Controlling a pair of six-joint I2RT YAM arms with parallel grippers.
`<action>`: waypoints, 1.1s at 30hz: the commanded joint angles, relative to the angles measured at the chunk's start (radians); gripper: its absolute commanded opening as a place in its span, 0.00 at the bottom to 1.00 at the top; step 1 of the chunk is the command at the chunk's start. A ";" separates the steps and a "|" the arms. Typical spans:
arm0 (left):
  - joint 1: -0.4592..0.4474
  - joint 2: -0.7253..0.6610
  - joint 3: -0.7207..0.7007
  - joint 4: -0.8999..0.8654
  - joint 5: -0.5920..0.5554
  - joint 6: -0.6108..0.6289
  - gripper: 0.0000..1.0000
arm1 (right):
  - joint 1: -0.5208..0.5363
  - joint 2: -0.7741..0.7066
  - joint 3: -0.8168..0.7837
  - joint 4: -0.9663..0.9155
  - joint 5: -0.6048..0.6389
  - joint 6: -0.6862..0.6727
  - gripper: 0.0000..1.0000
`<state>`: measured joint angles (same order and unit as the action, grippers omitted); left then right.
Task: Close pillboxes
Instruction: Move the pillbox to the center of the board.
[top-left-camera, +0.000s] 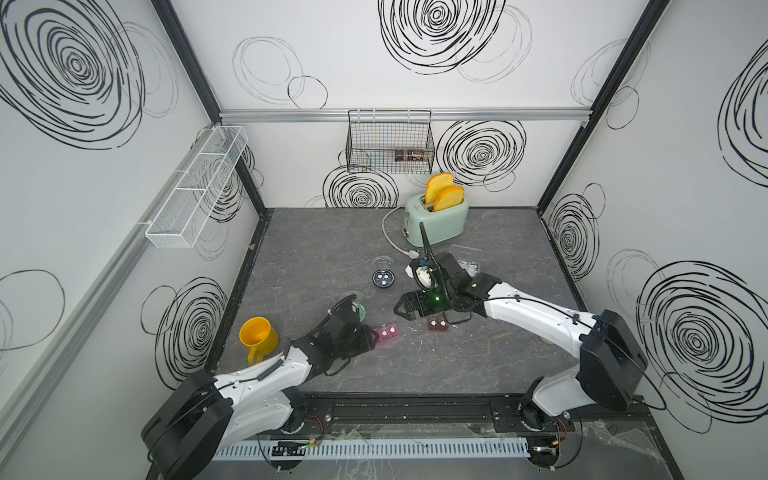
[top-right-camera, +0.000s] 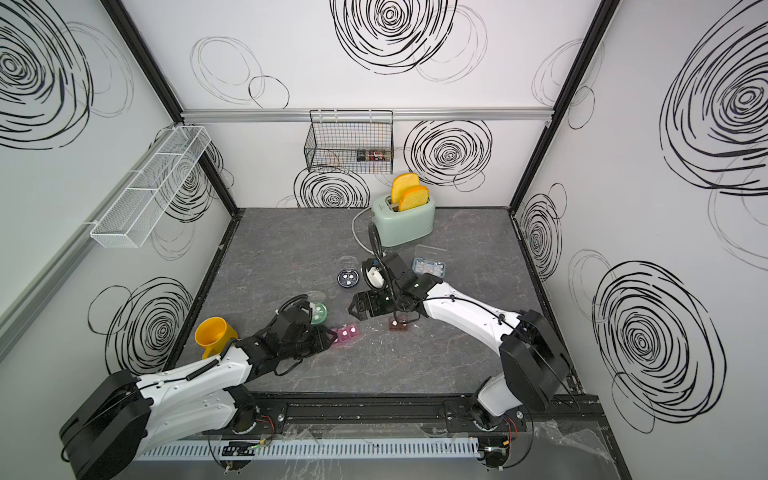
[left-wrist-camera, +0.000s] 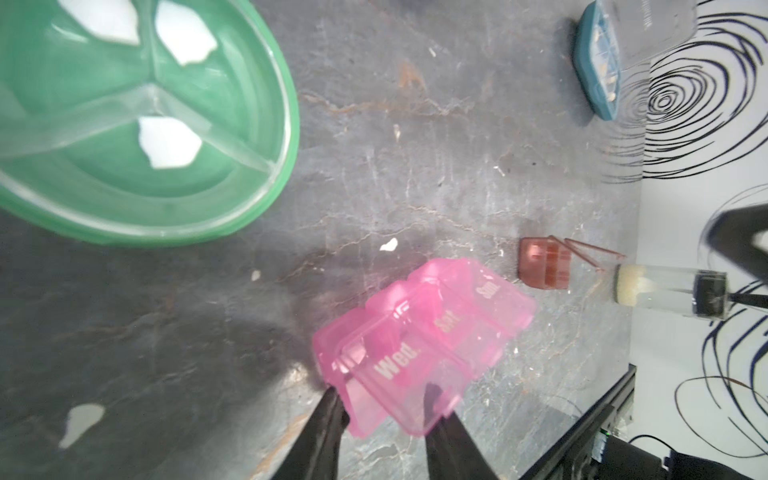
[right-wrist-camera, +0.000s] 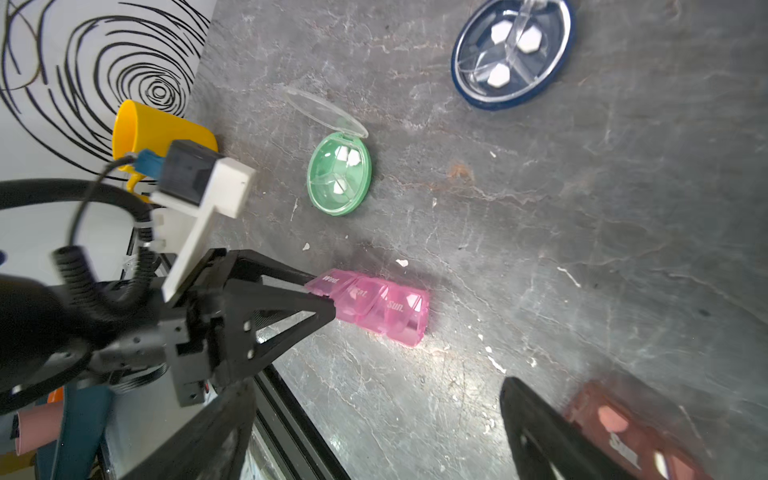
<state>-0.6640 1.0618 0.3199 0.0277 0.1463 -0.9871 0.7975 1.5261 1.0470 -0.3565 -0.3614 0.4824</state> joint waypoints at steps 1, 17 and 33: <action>0.024 -0.039 0.024 -0.025 0.017 0.050 0.42 | 0.020 0.062 0.033 0.001 0.015 0.054 0.92; 0.087 -0.079 -0.090 0.069 0.090 0.063 0.42 | 0.033 0.220 0.090 0.021 -0.003 0.062 0.64; 0.139 -0.015 -0.055 0.079 0.068 0.134 0.44 | 0.039 0.223 0.051 0.044 -0.019 0.076 0.59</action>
<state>-0.5415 1.0233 0.2321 0.0769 0.2253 -0.8951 0.8360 1.7527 1.1110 -0.3248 -0.3779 0.5407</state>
